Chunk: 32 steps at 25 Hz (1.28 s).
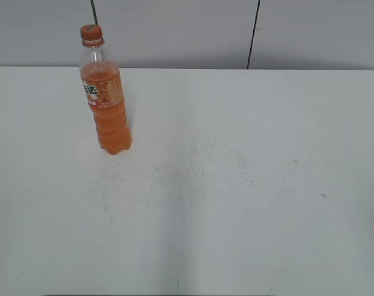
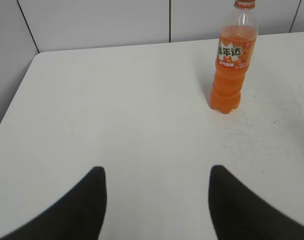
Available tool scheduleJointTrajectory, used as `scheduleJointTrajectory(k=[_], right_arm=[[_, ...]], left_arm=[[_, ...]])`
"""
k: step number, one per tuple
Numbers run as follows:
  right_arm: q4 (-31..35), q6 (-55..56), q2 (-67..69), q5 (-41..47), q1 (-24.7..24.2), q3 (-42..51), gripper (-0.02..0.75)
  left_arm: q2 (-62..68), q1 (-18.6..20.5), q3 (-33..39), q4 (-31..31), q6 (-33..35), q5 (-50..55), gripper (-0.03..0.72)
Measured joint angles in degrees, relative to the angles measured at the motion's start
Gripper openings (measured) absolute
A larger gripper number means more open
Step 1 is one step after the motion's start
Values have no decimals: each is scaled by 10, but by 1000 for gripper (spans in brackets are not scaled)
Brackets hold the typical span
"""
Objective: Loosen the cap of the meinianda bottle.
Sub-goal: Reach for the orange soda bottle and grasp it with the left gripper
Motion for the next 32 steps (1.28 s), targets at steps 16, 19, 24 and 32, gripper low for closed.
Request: scheduleJointTrajectory(k=[16, 19, 24, 32], right_arm=[[0, 0, 0, 0, 0, 0, 459], [0, 0, 0, 0, 0, 0, 459], [0, 0, 0, 0, 0, 0, 459], [0, 0, 0, 0, 0, 0, 459]], left_arm=[[0, 0, 0, 0, 0, 0, 407], [5, 0, -11, 0, 0, -12, 407], [72, 0, -61, 0, 0, -68, 407], [253, 0, -79, -7, 6, -280, 407]])
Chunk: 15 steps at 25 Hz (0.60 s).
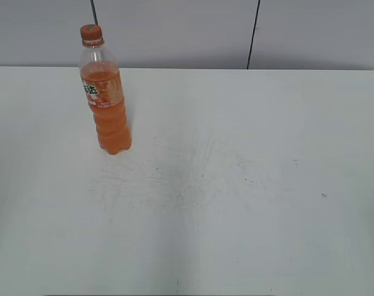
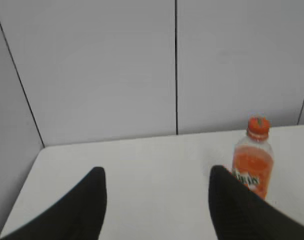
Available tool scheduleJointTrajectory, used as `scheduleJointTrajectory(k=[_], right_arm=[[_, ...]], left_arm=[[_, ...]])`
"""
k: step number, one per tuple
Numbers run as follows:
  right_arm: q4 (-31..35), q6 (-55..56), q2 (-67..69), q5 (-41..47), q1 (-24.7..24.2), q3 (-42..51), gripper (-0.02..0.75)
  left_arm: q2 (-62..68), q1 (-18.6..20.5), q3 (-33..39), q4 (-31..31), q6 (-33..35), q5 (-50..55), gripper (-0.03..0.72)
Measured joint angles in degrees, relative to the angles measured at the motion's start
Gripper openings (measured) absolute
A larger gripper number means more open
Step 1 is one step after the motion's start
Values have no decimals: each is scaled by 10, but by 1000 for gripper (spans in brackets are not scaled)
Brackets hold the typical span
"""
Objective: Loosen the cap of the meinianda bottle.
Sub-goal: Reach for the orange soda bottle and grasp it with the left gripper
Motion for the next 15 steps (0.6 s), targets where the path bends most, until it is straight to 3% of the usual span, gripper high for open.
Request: scheduleJointTrajectory(k=[4, 10, 15], right_arm=[[0, 0, 0, 0, 0, 0, 459], [0, 0, 0, 0, 0, 0, 459], [0, 0, 0, 0, 0, 0, 459]], left_arm=[[83, 0, 20, -2, 28, -169, 407], [213, -8, 121, -17, 32, -437, 407], [307, -34, 197, -15, -9, -591, 407]])
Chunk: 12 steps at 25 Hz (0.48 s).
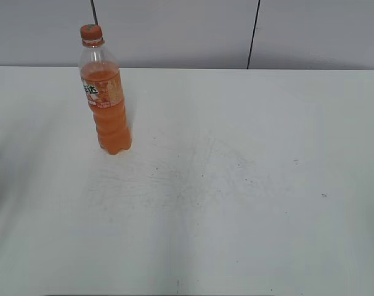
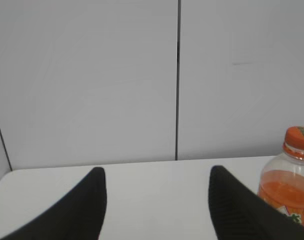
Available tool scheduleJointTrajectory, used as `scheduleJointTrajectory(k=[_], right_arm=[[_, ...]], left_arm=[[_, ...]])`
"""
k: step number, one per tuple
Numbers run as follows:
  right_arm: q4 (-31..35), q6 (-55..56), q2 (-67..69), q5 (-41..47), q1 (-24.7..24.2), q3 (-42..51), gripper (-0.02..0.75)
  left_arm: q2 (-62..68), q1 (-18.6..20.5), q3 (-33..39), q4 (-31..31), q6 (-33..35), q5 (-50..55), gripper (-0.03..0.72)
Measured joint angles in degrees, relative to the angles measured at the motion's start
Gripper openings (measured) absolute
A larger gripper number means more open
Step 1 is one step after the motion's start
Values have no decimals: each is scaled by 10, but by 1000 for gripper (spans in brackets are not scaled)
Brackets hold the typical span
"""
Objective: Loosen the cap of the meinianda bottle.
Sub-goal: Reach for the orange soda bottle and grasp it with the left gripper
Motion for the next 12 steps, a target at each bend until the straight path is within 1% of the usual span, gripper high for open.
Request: scheduleJointTrajectory(k=[1, 2, 3, 6, 9, 12], right_arm=[[0, 0, 0, 0, 0, 0, 459], [0, 0, 0, 0, 0, 0, 459], [0, 0, 0, 0, 0, 0, 459], [0, 0, 0, 0, 0, 0, 459], [0, 0, 0, 0, 0, 0, 459], [0, 0, 0, 0, 0, 0, 459]], left_arm=[[0, 0, 0, 0, 0, 0, 407], [17, -5, 12, 6, -14, -26, 407], [50, -18, 29, 32, -38, -64, 407], [95, -29, 45, 96, -72, -123, 407], [127, -33, 58, 154, -88, -178, 407], [146, -28, 69, 200, -91, -205, 407]])
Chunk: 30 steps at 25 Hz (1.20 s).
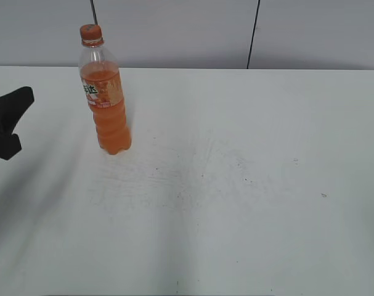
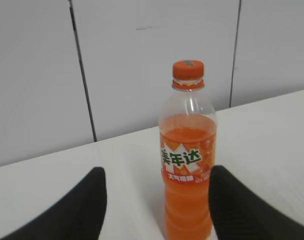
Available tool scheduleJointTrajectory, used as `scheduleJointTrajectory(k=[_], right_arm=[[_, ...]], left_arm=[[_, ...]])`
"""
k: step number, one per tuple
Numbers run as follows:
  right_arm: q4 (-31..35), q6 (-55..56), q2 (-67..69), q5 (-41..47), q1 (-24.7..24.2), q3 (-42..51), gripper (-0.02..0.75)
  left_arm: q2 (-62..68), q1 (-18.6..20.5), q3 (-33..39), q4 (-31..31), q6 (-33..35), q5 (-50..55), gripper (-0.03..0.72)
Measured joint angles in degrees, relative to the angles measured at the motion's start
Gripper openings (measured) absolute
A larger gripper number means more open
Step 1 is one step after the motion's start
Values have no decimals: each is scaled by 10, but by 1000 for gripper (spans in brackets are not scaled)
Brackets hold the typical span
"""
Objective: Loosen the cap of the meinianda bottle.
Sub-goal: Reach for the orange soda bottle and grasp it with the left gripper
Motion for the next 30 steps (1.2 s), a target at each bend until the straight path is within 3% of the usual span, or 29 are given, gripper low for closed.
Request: scheduleJointTrajectory(k=[5, 10, 12, 16, 18, 25, 30], right_arm=[[0, 0, 0, 0, 0, 0, 459], [0, 0, 0, 0, 0, 0, 459], [0, 0, 0, 0, 0, 0, 459], [0, 0, 0, 0, 0, 0, 459], [0, 0, 0, 0, 0, 0, 459], [0, 0, 0, 0, 0, 0, 459], [0, 0, 0, 0, 0, 0, 459]], left_arm=[[47, 42, 1, 91, -10, -49, 407], [143, 121, -35, 273, -31, -103, 410], [187, 140, -70, 336, -37, -120, 449], [276, 146, -132, 401, -66, -165, 633], [318, 146, -168, 424, -80, -187, 670], [429, 146, -291, 460, -99, -206, 690], [491, 146, -384, 530, -158, -206, 692]])
